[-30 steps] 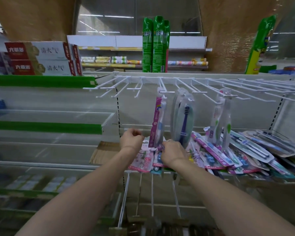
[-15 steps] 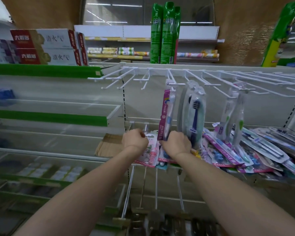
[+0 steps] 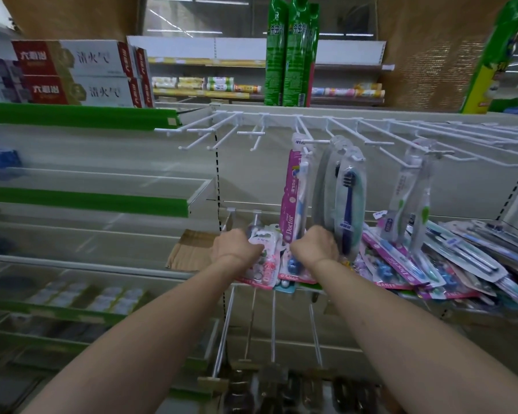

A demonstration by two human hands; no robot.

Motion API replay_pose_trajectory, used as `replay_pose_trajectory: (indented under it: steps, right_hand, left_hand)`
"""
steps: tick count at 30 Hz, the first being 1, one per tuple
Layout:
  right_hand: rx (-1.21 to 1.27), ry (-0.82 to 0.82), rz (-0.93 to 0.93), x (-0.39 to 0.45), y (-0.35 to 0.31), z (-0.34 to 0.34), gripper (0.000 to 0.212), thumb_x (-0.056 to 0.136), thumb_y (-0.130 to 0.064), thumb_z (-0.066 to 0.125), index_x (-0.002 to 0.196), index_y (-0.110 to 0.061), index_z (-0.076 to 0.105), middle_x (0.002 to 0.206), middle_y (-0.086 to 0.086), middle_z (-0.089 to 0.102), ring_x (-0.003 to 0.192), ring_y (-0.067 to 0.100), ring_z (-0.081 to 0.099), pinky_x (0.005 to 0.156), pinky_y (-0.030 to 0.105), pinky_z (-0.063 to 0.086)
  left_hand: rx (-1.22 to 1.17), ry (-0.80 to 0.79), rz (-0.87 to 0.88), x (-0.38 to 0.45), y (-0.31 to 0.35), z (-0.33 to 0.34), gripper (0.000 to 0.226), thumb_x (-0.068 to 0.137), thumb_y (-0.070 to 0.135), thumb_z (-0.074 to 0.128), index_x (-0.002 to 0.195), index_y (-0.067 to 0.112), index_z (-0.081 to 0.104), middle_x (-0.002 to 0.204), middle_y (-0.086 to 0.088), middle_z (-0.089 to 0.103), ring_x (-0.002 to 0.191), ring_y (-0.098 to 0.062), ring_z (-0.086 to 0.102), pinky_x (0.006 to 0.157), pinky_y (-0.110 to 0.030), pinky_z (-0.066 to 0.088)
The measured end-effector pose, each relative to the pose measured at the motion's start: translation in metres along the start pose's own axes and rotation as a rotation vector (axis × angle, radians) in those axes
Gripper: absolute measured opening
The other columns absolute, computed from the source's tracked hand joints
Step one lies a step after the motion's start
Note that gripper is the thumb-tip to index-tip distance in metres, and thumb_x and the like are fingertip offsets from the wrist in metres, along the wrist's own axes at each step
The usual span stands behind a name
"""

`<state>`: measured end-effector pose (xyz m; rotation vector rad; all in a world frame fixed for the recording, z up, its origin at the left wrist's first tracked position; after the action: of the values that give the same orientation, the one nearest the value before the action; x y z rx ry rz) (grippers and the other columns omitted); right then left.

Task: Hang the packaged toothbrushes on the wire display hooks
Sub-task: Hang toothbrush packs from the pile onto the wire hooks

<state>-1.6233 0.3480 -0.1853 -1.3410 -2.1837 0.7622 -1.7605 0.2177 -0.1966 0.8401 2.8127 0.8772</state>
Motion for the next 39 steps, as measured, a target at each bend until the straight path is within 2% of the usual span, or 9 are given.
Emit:
replay_pose_trajectory:
  steps: [4,11,15,19,26,29,34,37,39]
  right_hand:
    - [0.066,-0.001,0.049,0.002,0.005,-0.001,0.016,0.085,-0.031,0.076,0.089,-0.017,0.068,0.087,0.002,0.07,0.077,0.022,0.07,0.068,0.036,0.061]
    - [0.206,0.056,0.139,-0.004,0.014,-0.013,0.019,0.091,-0.017,0.072,0.081,-0.009,0.057,0.078,0.006,0.062,0.064,0.017,0.061,0.052,0.029,0.053]
    - [0.237,0.058,0.16,-0.009,0.019,-0.021,0.017,0.094,-0.016,0.068,0.1,-0.002,0.061,0.079,0.005,0.058,0.072,0.023,0.061,0.055,0.027,0.044]
    - [0.242,0.069,0.196,-0.014,0.021,-0.024,0.037,0.093,-0.023,0.071,0.115,0.005,0.062,0.109,0.017,0.069,0.098,0.034,0.068,0.07,0.033,0.05]
    - [0.301,0.065,0.24,-0.028,0.021,-0.027,0.021,0.094,-0.021,0.064,0.102,-0.001,0.062,0.084,0.012,0.068,0.072,0.026,0.07,0.053,0.029,0.051]
    - [0.341,0.045,0.266,-0.036,0.022,-0.029,0.02,0.096,-0.021,0.064,0.096,-0.002,0.059,0.078,0.011,0.067,0.058,0.019,0.068,0.047,0.028,0.054]
    - [0.42,0.056,0.253,-0.05,0.022,-0.031,0.012,0.094,-0.015,0.065,0.099,-0.005,0.059,0.086,0.013,0.069,0.065,0.024,0.073,0.057,0.034,0.061]
    - [0.398,0.044,0.23,-0.064,0.018,-0.037,0.007,0.091,-0.007,0.065,0.094,-0.005,0.059,0.09,0.012,0.066,0.066,0.022,0.068,0.048,0.024,0.048]
    - [0.355,0.06,0.215,-0.071,0.018,-0.041,0.016,0.088,-0.009,0.066,0.101,-0.002,0.061,0.099,0.014,0.065,0.083,0.028,0.067,0.059,0.026,0.047]
  left_hand:
    - [-0.004,-0.033,-0.028,-0.003,0.001,-0.001,0.035,0.086,0.049,0.071,0.073,0.021,0.055,0.086,-0.005,0.067,0.087,-0.026,0.067,0.074,-0.032,0.056]
    - [-0.108,-0.044,-0.078,-0.005,0.002,-0.003,0.03,0.088,0.033,0.073,0.073,0.016,0.054,0.08,-0.004,0.062,0.076,-0.021,0.062,0.064,-0.029,0.048]
    - [-0.15,-0.028,-0.106,-0.008,0.002,-0.004,0.033,0.089,0.032,0.074,0.071,0.015,0.052,0.072,-0.001,0.056,0.064,-0.014,0.053,0.052,-0.025,0.038]
    - [-0.188,-0.013,-0.116,-0.008,0.006,-0.007,0.023,0.086,0.031,0.076,0.08,0.012,0.063,0.083,-0.006,0.067,0.081,-0.024,0.067,0.066,-0.029,0.05]
    - [-0.321,-0.003,-0.133,-0.014,0.012,-0.014,0.023,0.086,0.02,0.073,0.105,0.007,0.072,0.098,-0.013,0.07,0.092,-0.031,0.068,0.083,-0.038,0.06]
    - [-0.346,0.013,-0.114,-0.016,0.015,-0.019,0.026,0.094,0.021,0.065,0.115,0.006,0.063,0.108,-0.011,0.064,0.093,-0.03,0.063,0.079,-0.039,0.056]
    - [-0.352,0.021,-0.082,-0.021,0.018,-0.028,0.021,0.102,0.015,0.054,0.118,0.003,0.055,0.094,-0.008,0.053,0.073,-0.021,0.053,0.064,-0.03,0.044]
    - [-0.379,0.012,-0.094,-0.029,0.016,-0.035,0.011,0.098,0.01,0.058,0.106,0.007,0.051,0.087,-0.007,0.048,0.078,-0.023,0.052,0.071,-0.034,0.048]
    - [-0.419,0.005,-0.093,-0.034,0.012,-0.039,0.01,0.096,0.009,0.058,0.103,0.009,0.051,0.096,-0.01,0.054,0.083,-0.026,0.057,0.073,-0.036,0.05]
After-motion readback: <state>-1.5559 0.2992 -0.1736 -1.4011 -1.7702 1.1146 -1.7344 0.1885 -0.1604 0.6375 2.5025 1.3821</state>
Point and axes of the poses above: each hand's wrist, its own x-axis towards the middle knuckle, its own z-axis out of the palm, y = z × x, the point moved 6 cm from there along x, towards the middle knuckle
